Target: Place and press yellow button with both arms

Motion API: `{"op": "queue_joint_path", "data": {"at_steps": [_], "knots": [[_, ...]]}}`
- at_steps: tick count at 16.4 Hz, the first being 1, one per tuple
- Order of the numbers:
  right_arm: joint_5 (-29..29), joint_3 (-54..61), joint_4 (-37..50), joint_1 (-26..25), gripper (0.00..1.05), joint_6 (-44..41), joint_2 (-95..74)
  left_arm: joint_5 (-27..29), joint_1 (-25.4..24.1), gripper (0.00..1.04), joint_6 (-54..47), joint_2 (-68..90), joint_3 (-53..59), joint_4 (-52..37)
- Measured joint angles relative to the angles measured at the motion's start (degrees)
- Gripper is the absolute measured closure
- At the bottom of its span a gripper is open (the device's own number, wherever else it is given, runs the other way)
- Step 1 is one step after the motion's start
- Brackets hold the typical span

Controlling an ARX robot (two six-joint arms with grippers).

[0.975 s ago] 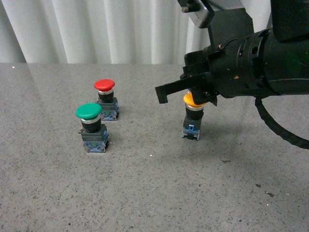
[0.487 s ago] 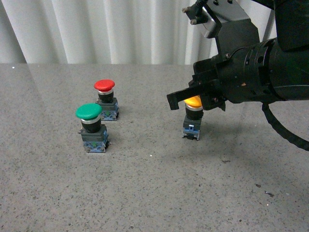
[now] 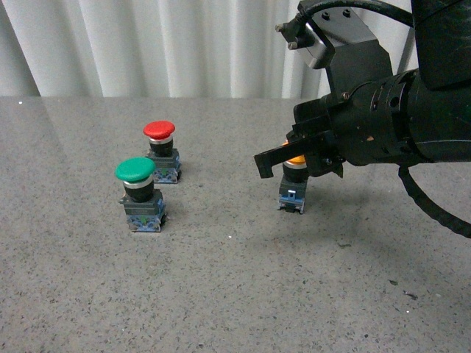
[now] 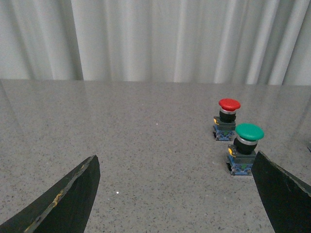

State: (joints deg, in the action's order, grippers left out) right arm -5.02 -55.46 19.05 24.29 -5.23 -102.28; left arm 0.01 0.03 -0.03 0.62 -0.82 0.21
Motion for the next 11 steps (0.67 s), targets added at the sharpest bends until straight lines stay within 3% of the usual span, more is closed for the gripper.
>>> {"op": "queue_joint_path", "data": {"at_steps": [11], "knots": [[-0.7,0.09,-0.96,-0.7,1.03,-1.49,-0.76,0.02,0.0,0.07,0.0,0.0,0.0,0.0]]}}
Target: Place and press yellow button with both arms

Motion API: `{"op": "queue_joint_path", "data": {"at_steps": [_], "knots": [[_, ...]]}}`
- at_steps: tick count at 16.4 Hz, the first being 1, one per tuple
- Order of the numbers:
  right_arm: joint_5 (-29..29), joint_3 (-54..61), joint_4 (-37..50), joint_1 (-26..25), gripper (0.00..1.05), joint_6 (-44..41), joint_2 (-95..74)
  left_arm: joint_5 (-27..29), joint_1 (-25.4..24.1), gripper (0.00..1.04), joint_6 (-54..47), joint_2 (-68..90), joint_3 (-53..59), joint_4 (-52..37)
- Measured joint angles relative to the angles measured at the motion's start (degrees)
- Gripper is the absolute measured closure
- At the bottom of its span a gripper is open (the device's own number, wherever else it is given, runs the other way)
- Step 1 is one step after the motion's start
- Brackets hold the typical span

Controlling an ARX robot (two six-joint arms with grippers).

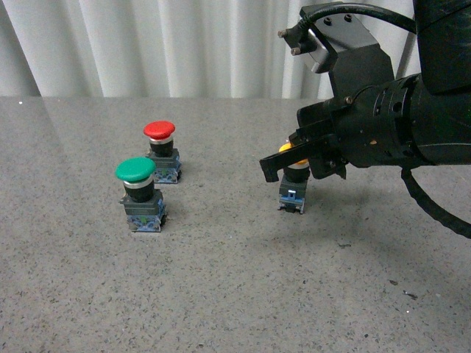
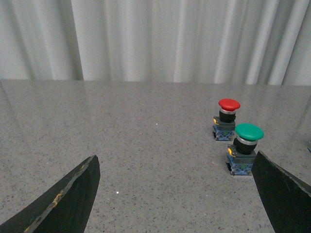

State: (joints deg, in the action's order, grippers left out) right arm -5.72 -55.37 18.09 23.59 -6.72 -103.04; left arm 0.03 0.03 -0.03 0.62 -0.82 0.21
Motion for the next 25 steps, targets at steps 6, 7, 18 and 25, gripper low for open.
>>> {"op": "queue_joint_path", "data": {"at_steps": [6,7,18,25], "knots": [[-0.2,-0.09,-0.94,0.0,1.03,-0.7,-0.07,0.0,0.0,0.07,0.0,-0.02,0.0,0.0],[-0.48,-0.09,-0.46,0.02,1.03,-0.63,-0.07,-0.02,0.0,0.07,-0.02,0.0,0.0,0.0],[-5.25,1.11,7.54,0.42,1.03,10.58,11.91,0.0,0.0,0.07,-0.02,0.0,0.0,0.0],[-6.29,13.94,6.08,1.07,1.03,18.4,38.18,0.0,0.0,0.07,0.0,0.0,0.0,0.0]]}}
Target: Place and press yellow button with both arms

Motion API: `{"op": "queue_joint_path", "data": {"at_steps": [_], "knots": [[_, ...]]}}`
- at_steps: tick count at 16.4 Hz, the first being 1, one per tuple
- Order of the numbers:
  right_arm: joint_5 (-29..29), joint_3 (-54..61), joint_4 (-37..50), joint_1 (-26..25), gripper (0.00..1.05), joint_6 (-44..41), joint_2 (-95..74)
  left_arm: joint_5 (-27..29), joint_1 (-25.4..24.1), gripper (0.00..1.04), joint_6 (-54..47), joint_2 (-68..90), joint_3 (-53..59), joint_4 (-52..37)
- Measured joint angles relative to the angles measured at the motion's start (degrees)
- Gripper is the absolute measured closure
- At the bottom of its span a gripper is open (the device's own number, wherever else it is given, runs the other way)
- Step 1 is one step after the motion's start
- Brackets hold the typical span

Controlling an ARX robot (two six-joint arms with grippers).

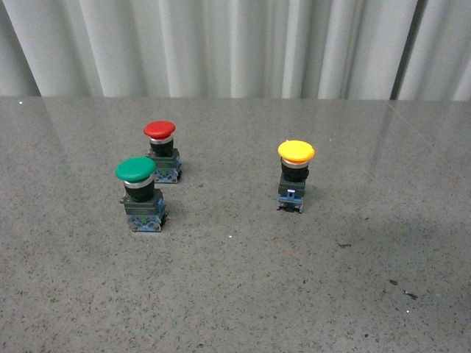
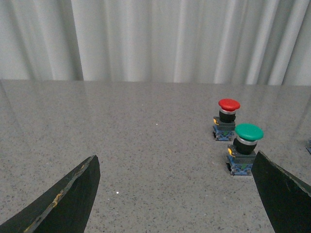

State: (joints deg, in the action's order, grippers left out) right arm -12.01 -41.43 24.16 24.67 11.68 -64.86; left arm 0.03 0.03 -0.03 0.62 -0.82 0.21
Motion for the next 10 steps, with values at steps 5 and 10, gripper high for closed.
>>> {"op": "queue_joint_path", "data": {"at_steps": [5,10], "knots": [[-1.22,8.35,-6.29,-4.11,1.03,2.05,18.56,0.0,0.0,0.07,0.0,0.0,0.0,0.0],[25.2,23.19,-12.92,-11.17,1.03,-10.34,35.63,-0.02,0.0,0.07,0.0,0.0,0.0,0.0]]}}
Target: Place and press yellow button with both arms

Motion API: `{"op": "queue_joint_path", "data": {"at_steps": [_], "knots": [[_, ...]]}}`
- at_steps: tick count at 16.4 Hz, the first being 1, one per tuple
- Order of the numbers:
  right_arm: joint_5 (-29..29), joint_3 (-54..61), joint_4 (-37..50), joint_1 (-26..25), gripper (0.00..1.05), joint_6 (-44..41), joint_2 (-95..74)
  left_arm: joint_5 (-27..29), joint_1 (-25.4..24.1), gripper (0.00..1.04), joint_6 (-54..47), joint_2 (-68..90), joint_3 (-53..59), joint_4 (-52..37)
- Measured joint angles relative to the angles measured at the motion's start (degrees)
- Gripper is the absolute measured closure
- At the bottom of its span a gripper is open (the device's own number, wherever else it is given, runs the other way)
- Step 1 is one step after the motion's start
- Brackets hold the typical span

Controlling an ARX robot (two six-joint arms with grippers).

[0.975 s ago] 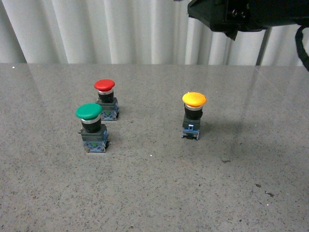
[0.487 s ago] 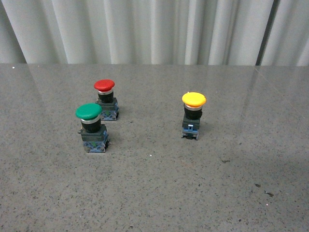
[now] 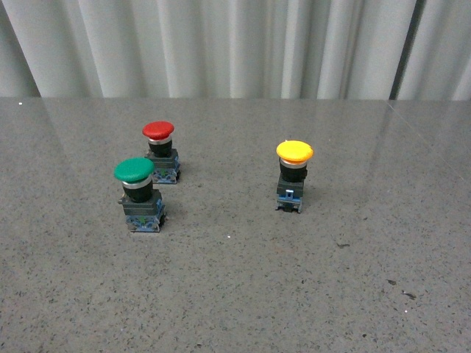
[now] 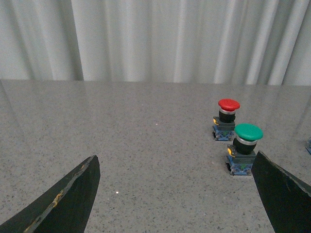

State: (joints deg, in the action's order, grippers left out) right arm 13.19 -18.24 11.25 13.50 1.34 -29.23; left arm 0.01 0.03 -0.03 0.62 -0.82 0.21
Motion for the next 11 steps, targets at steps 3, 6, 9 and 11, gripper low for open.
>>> {"op": "queue_joint_path", "data": {"at_steps": [3,6,9,11], "knots": [[-6.19,8.7,0.96,-6.69,1.03,-0.81,7.48,0.0,0.0,0.07,0.0,0.0,0.0,0.0],[-12.59,11.89,0.07,-13.86,1.03,-0.96,11.3,-0.02,0.0,0.07,-0.02,0.0,0.0,0.0],[-13.22,13.4,-0.52,-13.51,1.03,-0.96,13.66,0.0,0.0,0.07,0.0,0.0,0.0,0.0],[-13.22,14.29,-1.27,-13.51,1.03,-0.96,15.17,0.0,0.0,0.07,0.0,0.0,0.0,0.0]]}}
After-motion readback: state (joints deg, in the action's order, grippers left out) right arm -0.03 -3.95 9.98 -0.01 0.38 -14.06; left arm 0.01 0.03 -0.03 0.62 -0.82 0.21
